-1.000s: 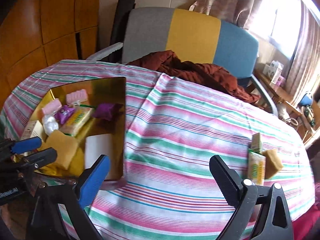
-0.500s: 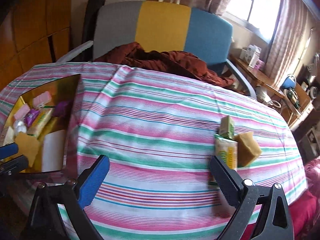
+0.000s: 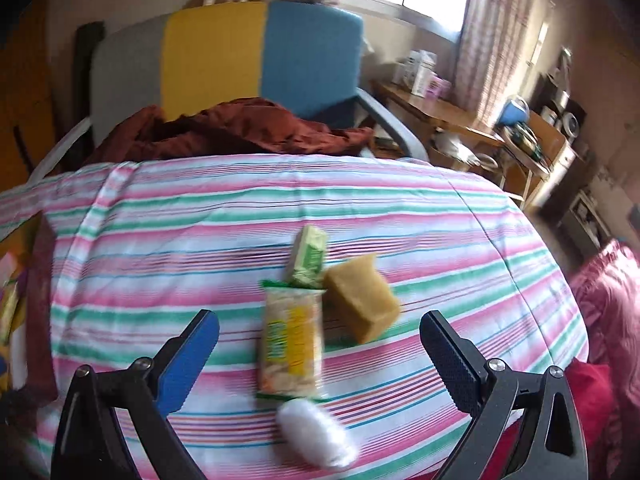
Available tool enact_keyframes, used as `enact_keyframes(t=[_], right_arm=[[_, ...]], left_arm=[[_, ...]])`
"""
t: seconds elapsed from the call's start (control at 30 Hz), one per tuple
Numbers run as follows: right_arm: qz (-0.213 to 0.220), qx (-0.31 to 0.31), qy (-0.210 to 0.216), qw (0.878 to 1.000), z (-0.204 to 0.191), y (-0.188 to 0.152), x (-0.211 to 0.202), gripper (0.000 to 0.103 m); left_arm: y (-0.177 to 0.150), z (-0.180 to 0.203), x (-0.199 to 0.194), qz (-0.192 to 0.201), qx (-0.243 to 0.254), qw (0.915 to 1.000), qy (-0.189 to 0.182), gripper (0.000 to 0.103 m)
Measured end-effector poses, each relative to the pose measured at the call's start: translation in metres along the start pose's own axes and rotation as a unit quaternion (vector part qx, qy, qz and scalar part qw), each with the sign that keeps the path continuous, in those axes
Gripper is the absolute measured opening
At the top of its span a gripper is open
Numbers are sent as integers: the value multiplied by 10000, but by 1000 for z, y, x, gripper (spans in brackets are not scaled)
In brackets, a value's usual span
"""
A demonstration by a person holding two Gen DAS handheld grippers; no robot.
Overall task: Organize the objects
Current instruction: 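Move both tools toward the green box, brown soap and snack bar, then grasp the white wrapped ball with the left tool while the right tool approaches the brown soap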
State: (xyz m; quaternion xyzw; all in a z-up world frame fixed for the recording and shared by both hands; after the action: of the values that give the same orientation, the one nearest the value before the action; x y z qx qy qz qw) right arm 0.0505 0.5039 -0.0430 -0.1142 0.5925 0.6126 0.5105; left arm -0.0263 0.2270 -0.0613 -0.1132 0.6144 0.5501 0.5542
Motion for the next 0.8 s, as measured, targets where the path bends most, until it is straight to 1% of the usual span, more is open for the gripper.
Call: enact_keyframes(t=[0.1, 0.13, 0.17, 0.2, 0.3, 0.37, 0.47, 0.63, 0.73, 0.8], right_arm=[[-123, 428, -80, 9990, 32, -7, 16, 101], [-199, 675, -8, 9975, 41, -11, 20, 101], [-204, 1016, 197, 9944, 51, -15, 24, 101], [-171, 1326, 354, 9904, 61, -19, 28, 101], [-284, 2187, 530, 9739, 85, -34, 39, 101], [-181, 2636, 716, 9618, 96, -40, 38, 102], [-88, 2858, 826, 9547, 101, -43, 36, 103], [76, 2946, 1049, 9498, 100, -42, 34, 103], [223, 3051, 1172, 9448, 103, -41, 32, 103], [351, 3173, 1220, 9398, 108, -42, 28, 103]], left_arm=[[2, 16, 8, -64, 170, 9998, -56, 56], [3, 21, 11, -91, 230, 9997, -70, 56], [3, 26, 14, -118, 276, 9995, -80, 56], [4, 31, 17, -144, 317, 9994, -89, 56], [4, 46, 27, -218, 463, 9986, -134, 56], [4, 56, 35, -276, 542, 9980, -177, 56], [4, 68, 46, -387, 602, 9971, -243, 56], [3, 88, 69, -658, 659, 9951, -329, 56], [4, 99, 81, -802, 642, 9938, -432, 56], [5, 111, 88, -923, 635, 9921, -570, 55]])
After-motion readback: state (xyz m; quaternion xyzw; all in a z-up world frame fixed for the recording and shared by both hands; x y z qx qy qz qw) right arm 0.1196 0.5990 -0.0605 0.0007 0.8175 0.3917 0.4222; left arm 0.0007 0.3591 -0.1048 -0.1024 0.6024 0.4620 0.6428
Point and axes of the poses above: each gripper's, at about its wrist camera, not at the fingertips, and x roughly the way its jaws point, z to its right, y to its top, the point moved 5 cm from there along x, roughly the way its jaws point, and after that the axes turned 12 degrees about -x, right-handed, at the moved point
